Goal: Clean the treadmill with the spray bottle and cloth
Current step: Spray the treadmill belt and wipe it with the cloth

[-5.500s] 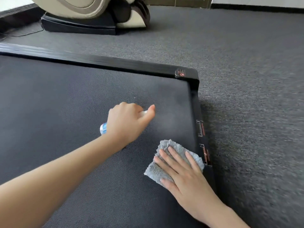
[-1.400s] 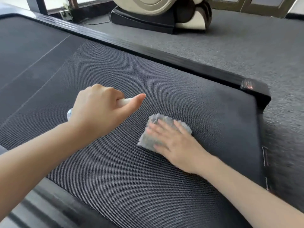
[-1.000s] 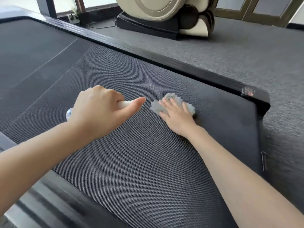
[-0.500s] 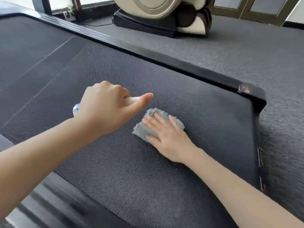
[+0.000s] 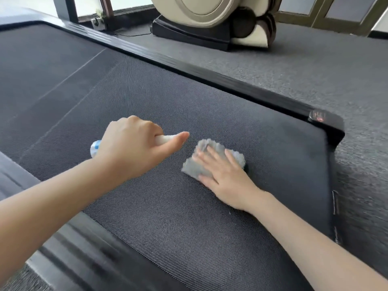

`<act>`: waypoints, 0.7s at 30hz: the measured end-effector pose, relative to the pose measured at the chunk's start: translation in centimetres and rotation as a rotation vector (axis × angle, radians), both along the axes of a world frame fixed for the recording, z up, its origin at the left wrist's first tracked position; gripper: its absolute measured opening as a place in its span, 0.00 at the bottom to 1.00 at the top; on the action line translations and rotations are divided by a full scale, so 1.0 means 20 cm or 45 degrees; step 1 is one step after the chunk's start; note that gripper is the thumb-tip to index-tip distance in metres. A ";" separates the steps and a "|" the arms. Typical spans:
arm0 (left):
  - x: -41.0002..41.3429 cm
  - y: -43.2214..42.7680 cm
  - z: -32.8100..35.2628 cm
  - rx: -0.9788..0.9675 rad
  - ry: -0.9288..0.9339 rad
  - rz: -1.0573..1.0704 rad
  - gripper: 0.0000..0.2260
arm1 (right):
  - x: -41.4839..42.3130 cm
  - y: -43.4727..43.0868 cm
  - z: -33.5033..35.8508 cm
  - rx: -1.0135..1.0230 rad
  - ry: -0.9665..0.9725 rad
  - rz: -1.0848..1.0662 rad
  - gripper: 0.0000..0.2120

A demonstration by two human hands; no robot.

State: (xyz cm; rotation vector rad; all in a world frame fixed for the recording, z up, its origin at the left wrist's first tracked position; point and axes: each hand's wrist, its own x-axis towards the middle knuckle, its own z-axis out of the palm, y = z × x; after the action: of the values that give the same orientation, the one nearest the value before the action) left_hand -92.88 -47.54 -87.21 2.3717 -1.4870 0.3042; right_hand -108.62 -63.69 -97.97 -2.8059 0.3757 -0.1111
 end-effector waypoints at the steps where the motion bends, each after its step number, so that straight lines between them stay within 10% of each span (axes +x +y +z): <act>1: 0.00 0.00 0.00 0.003 0.000 0.002 0.31 | -0.09 0.05 0.00 0.011 0.002 0.072 0.26; 12: 0.04 -0.01 -0.05 0.039 0.019 0.033 0.32 | 0.03 -0.56 -0.02 -0.067 0.260 -0.833 0.26; 21: 0.02 -0.07 -0.05 0.005 -0.010 0.015 0.32 | 0.04 0.40 0.01 -0.122 -0.033 0.409 0.25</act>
State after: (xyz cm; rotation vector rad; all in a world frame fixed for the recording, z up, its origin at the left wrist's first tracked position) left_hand -92.53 -48.94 -88.25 2.3862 -1.4787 0.3143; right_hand -107.79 -55.75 -97.67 -2.9124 -0.0916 -0.0958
